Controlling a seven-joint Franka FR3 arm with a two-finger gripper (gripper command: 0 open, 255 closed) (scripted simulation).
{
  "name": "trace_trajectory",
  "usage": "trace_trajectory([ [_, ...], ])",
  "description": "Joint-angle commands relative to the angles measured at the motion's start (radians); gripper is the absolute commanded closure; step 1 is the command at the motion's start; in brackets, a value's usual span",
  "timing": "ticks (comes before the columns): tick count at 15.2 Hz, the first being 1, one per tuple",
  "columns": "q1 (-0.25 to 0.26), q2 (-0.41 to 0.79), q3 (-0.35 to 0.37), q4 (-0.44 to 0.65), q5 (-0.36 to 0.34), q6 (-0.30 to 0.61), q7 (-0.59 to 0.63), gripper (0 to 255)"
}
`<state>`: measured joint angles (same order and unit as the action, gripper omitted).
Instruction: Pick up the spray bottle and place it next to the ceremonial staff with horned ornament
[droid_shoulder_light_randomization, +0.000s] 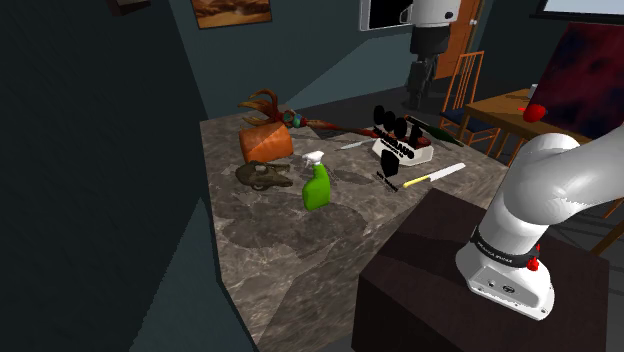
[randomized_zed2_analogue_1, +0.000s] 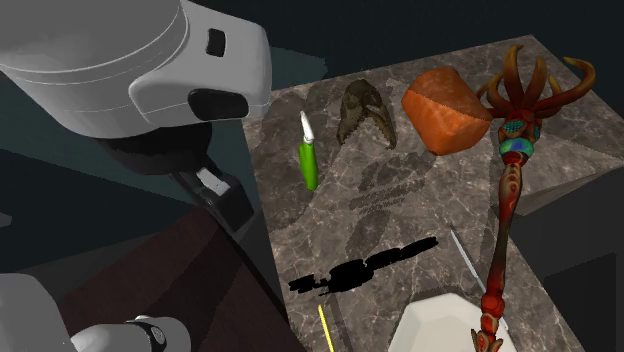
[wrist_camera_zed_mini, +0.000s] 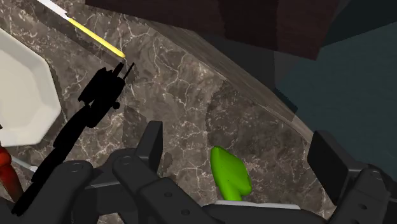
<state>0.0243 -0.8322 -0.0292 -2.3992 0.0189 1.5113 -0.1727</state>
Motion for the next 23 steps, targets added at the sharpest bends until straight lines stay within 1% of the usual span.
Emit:
trace_trajectory([
  [1,0.000,0.000,0.000,0.000,0.000,0.000,0.000,0],
  [6,0.053,0.145,-0.037,-0.013,-0.013,0.174,-0.142,0],
  [11,0.107,0.310,-0.065,0.009,-0.008,0.331,-0.283,0],
  [17,0.170,0.520,-0.083,0.078,0.020,0.488,-0.454,0],
  [23,0.223,0.728,-0.078,0.183,0.067,0.605,-0.624,0],
])
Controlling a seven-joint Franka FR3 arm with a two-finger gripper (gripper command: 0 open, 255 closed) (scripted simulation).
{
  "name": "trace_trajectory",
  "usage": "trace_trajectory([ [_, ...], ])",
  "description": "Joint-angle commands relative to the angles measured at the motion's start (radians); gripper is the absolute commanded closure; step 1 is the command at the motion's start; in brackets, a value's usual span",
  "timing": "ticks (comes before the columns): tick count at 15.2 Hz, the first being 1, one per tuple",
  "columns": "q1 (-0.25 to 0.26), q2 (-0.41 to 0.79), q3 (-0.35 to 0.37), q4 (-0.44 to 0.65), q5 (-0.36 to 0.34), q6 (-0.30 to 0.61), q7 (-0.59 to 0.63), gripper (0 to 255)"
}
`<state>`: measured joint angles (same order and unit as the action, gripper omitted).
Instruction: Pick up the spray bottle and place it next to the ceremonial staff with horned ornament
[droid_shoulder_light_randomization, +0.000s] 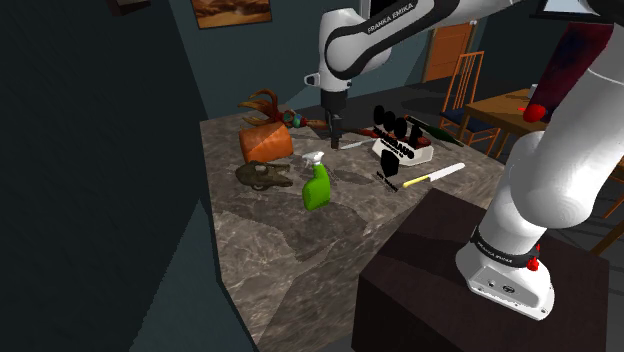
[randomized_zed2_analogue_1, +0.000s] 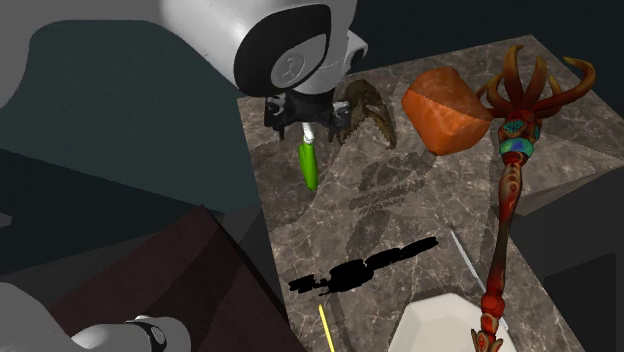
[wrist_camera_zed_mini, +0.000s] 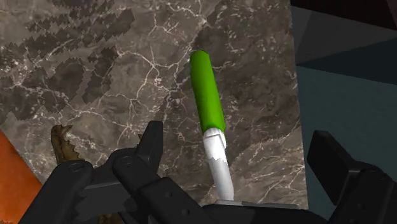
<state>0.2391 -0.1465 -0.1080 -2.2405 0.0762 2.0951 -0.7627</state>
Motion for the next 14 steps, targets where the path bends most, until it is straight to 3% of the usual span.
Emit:
trace_trajectory([
  [1,0.015,0.076,0.004,0.045,0.018,0.036,-0.061,0],
  [10,0.026,0.166,0.014,0.020,0.041,0.152,-0.101,0],
  [14,0.026,0.166,0.014,0.020,0.041,0.152,-0.101,0],
])
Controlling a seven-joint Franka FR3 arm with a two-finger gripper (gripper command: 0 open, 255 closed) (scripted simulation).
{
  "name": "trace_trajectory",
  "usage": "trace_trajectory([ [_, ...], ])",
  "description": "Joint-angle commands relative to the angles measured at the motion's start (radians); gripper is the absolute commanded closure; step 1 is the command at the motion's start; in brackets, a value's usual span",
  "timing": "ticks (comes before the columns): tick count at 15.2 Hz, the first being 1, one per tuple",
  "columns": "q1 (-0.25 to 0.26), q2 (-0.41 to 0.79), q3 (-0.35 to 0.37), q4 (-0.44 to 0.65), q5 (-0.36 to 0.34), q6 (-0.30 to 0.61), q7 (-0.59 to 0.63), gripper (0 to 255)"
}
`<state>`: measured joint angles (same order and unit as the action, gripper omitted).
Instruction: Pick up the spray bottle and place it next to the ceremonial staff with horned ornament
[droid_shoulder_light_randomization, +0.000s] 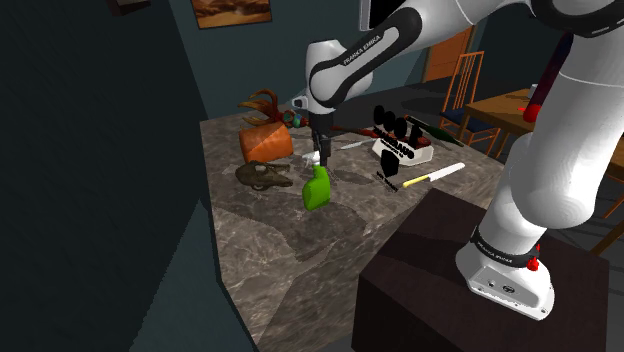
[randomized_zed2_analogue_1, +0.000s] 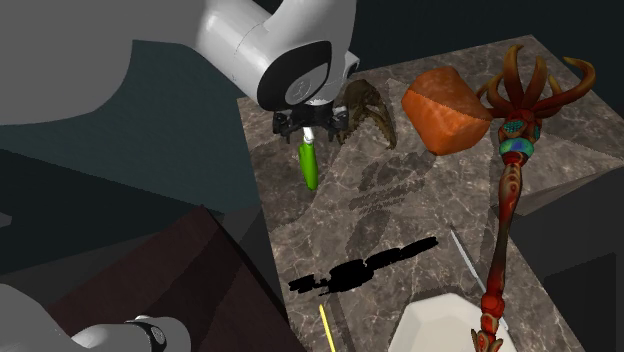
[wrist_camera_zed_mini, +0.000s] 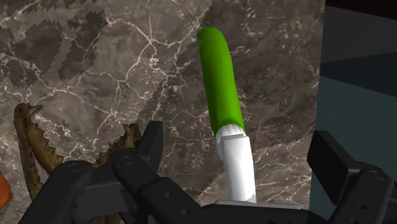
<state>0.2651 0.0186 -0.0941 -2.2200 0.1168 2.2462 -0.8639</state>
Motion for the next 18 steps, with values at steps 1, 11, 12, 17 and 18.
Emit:
trace_trajectory([
  [1,0.000,0.001,0.000,0.000,0.000,0.001,0.000,0],
  [11,0.000,0.000,0.000,0.000,0.000,0.001,0.000,255],
  [12,0.000,0.000,0.000,0.000,0.000,0.001,0.000,255],
  [17,0.000,-0.020,0.000,0.018,-0.006,-0.038,0.006,255],
  [18,0.000,-0.027,0.000,0.025,-0.008,-0.051,0.008,255],
])
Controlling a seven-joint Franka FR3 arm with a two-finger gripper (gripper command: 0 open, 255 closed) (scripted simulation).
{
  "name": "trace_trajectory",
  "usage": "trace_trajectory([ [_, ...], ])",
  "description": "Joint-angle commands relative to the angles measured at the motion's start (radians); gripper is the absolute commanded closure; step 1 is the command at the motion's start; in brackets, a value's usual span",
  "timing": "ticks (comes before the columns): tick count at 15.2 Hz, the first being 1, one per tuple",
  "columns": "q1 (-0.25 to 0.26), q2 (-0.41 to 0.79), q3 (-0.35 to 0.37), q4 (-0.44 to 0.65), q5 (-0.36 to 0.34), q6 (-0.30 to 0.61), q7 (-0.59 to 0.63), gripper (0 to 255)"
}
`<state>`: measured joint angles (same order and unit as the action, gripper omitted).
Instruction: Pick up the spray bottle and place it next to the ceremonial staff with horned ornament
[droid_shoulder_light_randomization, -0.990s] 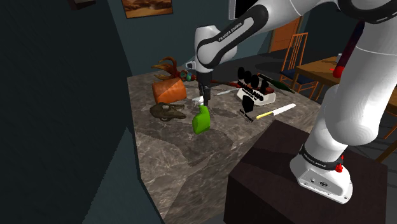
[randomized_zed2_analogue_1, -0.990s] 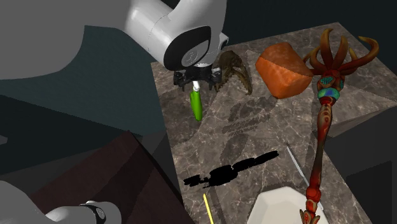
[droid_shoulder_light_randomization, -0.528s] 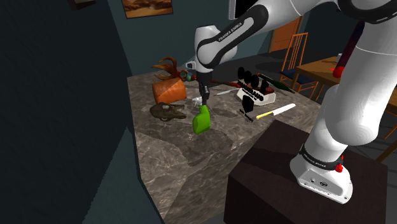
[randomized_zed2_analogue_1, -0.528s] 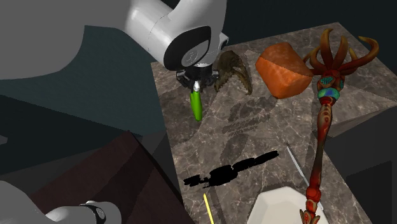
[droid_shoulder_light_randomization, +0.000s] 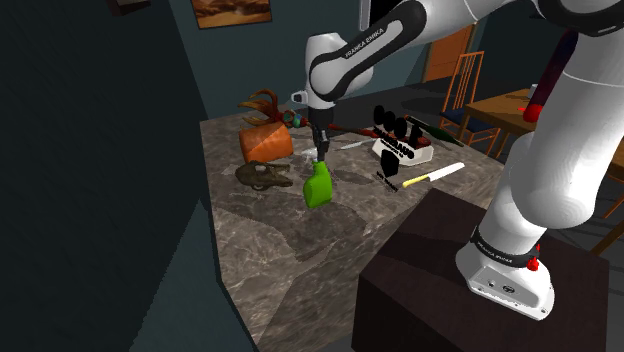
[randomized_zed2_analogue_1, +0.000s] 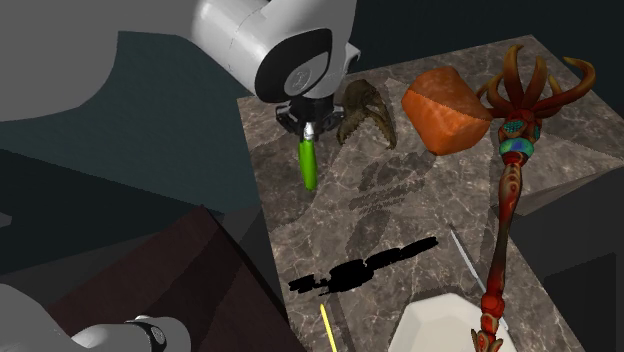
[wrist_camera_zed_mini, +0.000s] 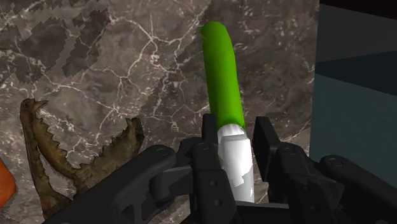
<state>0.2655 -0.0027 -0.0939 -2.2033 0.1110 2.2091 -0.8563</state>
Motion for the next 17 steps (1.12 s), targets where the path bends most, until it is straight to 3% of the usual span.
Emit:
trace_trajectory([
  [1,-0.001,-0.012,-0.001,0.015,-0.004,-0.027,0.003,255],
  [17,-0.002,-0.086,-0.001,0.153,-0.023,-0.237,0.029,255],
])
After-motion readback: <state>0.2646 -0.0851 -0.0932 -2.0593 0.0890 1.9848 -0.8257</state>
